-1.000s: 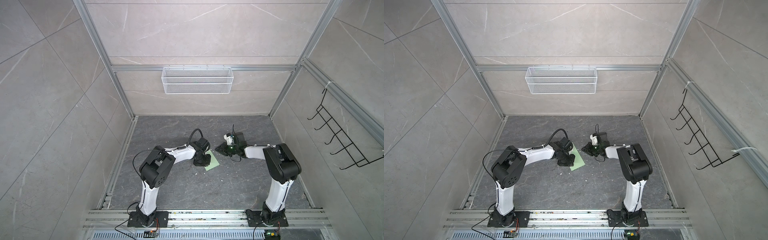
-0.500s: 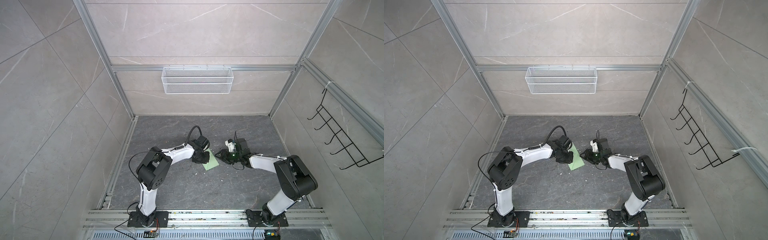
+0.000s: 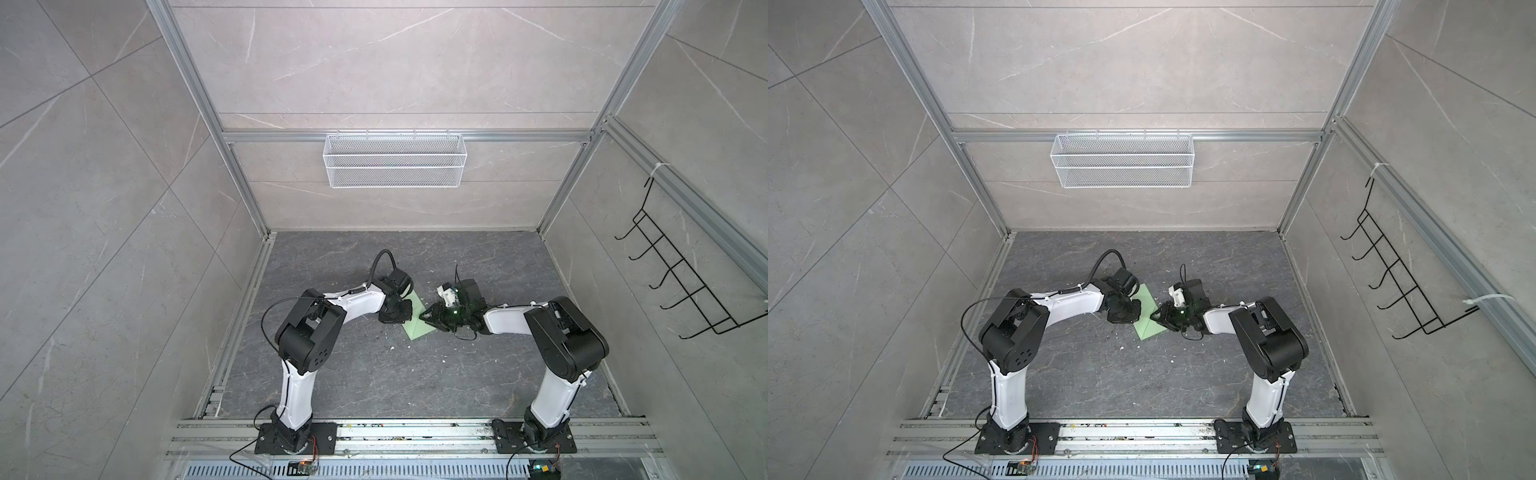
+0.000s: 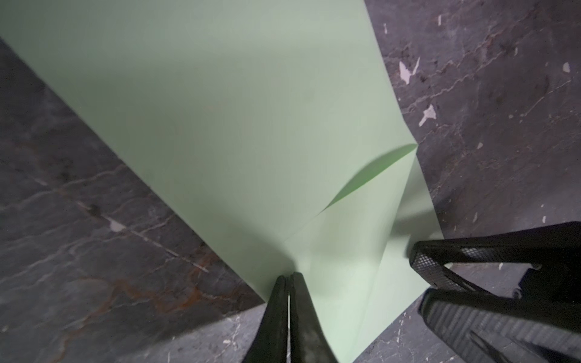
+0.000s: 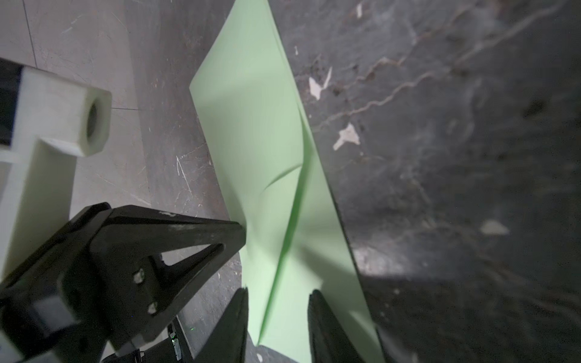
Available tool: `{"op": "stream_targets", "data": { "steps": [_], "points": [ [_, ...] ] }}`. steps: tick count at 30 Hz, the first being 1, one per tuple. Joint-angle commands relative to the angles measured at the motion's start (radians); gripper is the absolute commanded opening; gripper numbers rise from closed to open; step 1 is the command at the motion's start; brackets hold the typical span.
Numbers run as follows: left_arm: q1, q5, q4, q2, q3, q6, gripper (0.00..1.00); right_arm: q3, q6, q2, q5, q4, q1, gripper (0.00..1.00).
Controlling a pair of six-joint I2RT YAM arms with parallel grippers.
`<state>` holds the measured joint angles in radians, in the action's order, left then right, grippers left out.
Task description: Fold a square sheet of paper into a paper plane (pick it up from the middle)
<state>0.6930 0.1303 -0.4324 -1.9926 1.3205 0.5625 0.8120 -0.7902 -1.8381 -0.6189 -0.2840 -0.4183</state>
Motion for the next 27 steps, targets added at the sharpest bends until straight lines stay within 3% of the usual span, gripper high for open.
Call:
{"op": "stream_targets", "data": {
  "steps": [1,11,20,27],
  "points": [
    [-0.002,-0.02,-0.011,-0.021,0.009,0.001,0.07,0.033,-0.023,-0.028,-0.018,-0.031,-0.007,0.34],
    [-0.004,-0.024,-0.003,-0.02,-0.017,0.011,0.05,0.061,-0.081,-0.084,-0.009,-0.045,-0.007,0.34],
    [-0.006,-0.025,-0.002,-0.017,-0.019,0.014,0.05,0.038,-0.158,-0.139,-0.116,-0.213,-0.012,0.25],
    [-0.012,-0.023,0.003,-0.008,-0.023,0.015,0.05,0.013,-0.176,-0.146,-0.119,-0.265,-0.014,0.2]
  ]
}}
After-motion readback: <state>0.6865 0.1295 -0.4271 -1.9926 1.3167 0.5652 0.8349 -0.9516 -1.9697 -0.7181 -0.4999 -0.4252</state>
